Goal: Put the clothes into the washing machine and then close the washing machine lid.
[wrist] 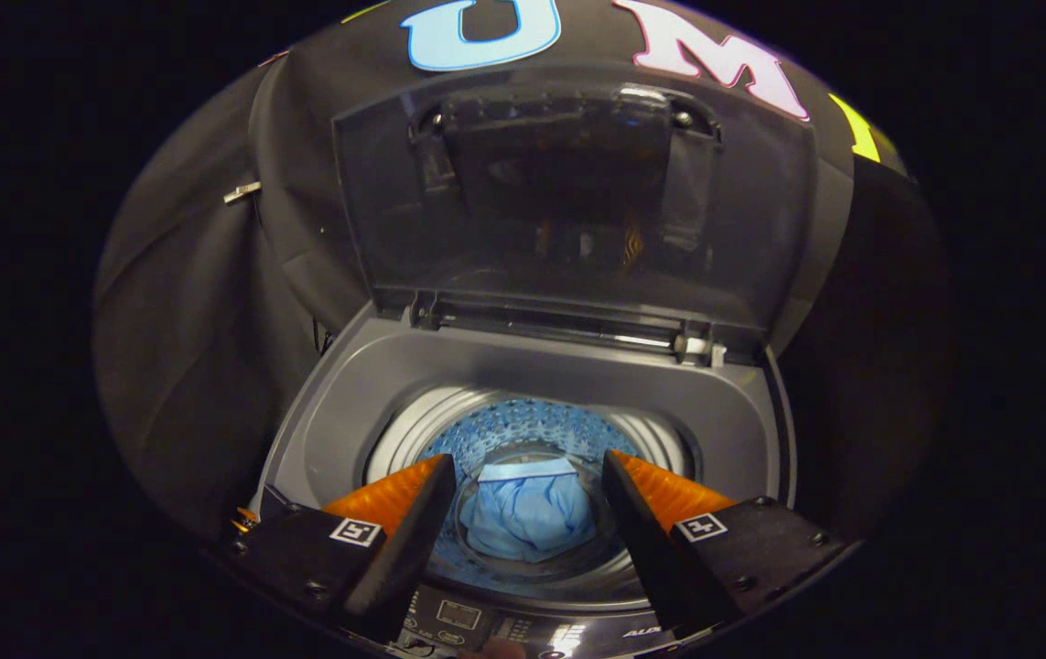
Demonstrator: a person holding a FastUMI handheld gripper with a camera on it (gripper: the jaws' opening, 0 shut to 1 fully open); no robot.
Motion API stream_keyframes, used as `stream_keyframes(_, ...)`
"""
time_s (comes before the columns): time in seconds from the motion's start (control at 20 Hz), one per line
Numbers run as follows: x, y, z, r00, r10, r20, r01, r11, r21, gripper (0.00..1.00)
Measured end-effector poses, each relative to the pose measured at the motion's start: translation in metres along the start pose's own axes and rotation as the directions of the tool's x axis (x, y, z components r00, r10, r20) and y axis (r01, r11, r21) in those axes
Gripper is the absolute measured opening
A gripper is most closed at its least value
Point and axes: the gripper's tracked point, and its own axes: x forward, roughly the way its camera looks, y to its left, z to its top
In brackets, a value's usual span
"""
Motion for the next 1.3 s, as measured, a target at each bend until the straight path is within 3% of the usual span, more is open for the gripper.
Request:
stream_keyframes(0.1, -0.011, -0.006, 0.020, 0.997, -0.018, 0.071, 0.018, 1.000, -0.001, 1.00)
stream_keyframes(0.25, -0.036, -0.023, 0.051, 0.983, -0.100, 0.152, 0.113, 0.990, -0.084, 1.00)
stream_keyframes(0.35, -0.057, -0.013, 0.078, 0.974, -0.105, 0.203, 0.130, 0.985, -0.112, 1.00)
stream_keyframes(0.6, -0.115, -0.006, 0.158, 0.935, -0.146, 0.324, 0.170, 0.984, -0.048, 0.99)
stream_keyframes(0.75, -0.137, 0.004, 0.216, 0.910, -0.129, 0.395, 0.139, 0.990, 0.004, 0.99)
stream_keyframes(1.0, -0.125, 0.004, 0.278, 0.902, -0.150, 0.404, 0.164, 0.986, -0.002, 0.99)
stream_keyframes(1.3, -0.077, -0.018, 0.305, 0.922, -0.178, 0.345, 0.172, 0.984, 0.048, 0.99)
